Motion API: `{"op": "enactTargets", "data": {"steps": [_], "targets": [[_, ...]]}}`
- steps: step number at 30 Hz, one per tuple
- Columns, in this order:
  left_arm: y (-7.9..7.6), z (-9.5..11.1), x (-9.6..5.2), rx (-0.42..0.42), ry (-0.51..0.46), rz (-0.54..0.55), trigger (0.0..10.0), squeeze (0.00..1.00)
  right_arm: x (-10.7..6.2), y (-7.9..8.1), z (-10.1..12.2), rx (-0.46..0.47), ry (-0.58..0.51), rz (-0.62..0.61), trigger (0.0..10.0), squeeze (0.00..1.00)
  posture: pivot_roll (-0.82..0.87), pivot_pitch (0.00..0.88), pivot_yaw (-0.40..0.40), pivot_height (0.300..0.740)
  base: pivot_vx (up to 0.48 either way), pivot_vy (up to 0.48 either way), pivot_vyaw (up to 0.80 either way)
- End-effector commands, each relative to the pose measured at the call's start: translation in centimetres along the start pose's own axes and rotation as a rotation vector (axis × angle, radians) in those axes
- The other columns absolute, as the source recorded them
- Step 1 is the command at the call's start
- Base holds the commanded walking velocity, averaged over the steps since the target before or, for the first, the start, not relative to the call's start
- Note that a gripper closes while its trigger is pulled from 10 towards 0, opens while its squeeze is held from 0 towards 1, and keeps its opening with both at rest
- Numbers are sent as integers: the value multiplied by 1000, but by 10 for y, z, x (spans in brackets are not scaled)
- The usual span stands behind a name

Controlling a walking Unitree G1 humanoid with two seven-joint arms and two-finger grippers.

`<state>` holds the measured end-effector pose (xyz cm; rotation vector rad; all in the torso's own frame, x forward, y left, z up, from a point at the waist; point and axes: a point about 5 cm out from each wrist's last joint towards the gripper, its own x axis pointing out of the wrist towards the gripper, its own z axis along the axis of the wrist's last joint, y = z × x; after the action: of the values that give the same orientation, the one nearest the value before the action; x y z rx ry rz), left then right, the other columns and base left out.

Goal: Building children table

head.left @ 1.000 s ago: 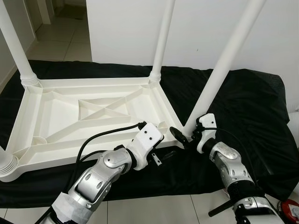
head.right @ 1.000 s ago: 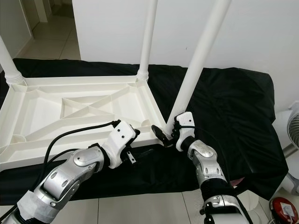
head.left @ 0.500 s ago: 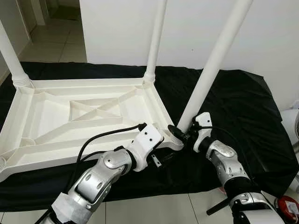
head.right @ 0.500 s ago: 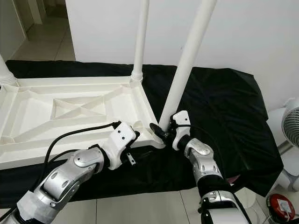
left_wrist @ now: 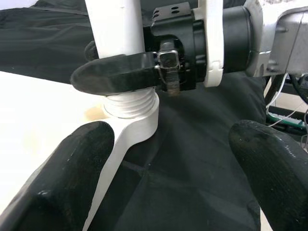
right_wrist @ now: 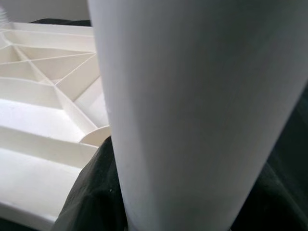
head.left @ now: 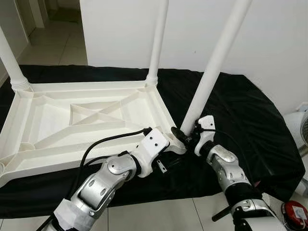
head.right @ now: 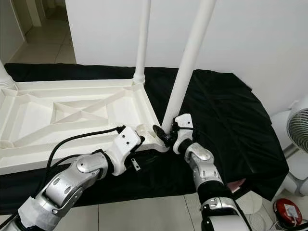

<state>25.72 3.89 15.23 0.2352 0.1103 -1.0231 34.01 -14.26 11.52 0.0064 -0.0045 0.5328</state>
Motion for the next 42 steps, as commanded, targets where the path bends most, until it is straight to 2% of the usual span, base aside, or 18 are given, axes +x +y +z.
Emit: {"op": "enactTargets", "data": {"steps": [1, 4, 7, 8, 9, 11, 12, 15, 18, 22, 27, 30, 31, 33, 34, 42], "targets": [[-6, 1, 2, 3, 0, -78, 10000, 0, -1, 8, -15, 22, 68, -18, 10000, 0, 14, 0, -101, 740, 0, 0, 0], [-5, 1, 3, 3, -1, -76, 10000, 0, 2, 13, -12, 25, 51, -100, 10000, 0, 14, 0, -102, 740, 0, 0, 0], [-5, 1, 4, 3, 0, -75, 10000, 0, 3, 14, -11, 27, 46, -118, 10000, 0, 14, 0, -102, 740, 0, 0, 0], [-4, 0, 4, -2, 4, -64, 10000, 0, 4, 20, -11, 64, 44, -196, 10000, 0, 17, 0, -106, 740, 0, 0, 0], [-4, 0, 4, -2, 4, -64, 10000, 0, 4, 20, -11, 64, 44, -196, 10000, 0, 17, 0, -106, 740, 0, 0, 0], [-2, -2, 4, -8, 2, -51, 10000, 0, 3, 27, -11, 102, 40, -285, 10000, 0, 20, 0, -106, 740, 0, 0, 0], [-2, -2, 4, -8, 2, -51, 10000, 0, 3, 27, -11, 102, 40, -285, 10000, 0, 20, 0, -106, 740, 0, 0, 0], [4, -10, 4, -19, -8, 0, 10000, 0, -3, 36, -12, 120, 38, -399, 10000, 0, 17, 0, -104, 740, 0, 0, 0], [3, -10, 4, -6, -54, 6, 10000, 0, -9, 37, -15, 125, 60, -519, 10000, 0, 18, 0, -106, 740, 0, 0, 0], [1, -8, 3, 31, -69, -6, 10000, 0, -8, 39, -18, 141, 72, -557, 10000, 0, 11, 0, -105, 740, 0, 0, 0], [-4, -7, 1, -8, -112, -57, 10000, 0, -4, 42, -13, 142, 75, -572, 10000, 0, 4, 0, -102, 740, 0, 0, 0], [-5, -7, 0, 1, -119, -71, 10000, 0, -4, 42, -13, 139, 73, -571, 10000, 0, 4, 0, -102, 740, 0, 0, 0], [-6, -7, 0, 12, -121, -85, 10000, 0, -4, 44, -12, 137, 67, -564, 10000, 184, 3, 0, -97, 740, 0, 0, 0], [-7, -8, 0, 11, -121, -89, 10000, 0, -4, 46, -11, 136, 64, -559, 10000, 184, 3, 0, -97, 740, 0, 0, 0], [-8, -11, -2, 10, -117, -101, 10000, 0, -6, 46, -9, 141, 46, -551, 10000, 1000, 2, 0, -96, 740, 0, 0, 0], [-6, -15, -7, 22, -100, -104, 10000, 0, -9, 42, -5, 148, 8, -513, 10000, 1000, 12, 0, -106, 740, 0, 0, 0]]}}
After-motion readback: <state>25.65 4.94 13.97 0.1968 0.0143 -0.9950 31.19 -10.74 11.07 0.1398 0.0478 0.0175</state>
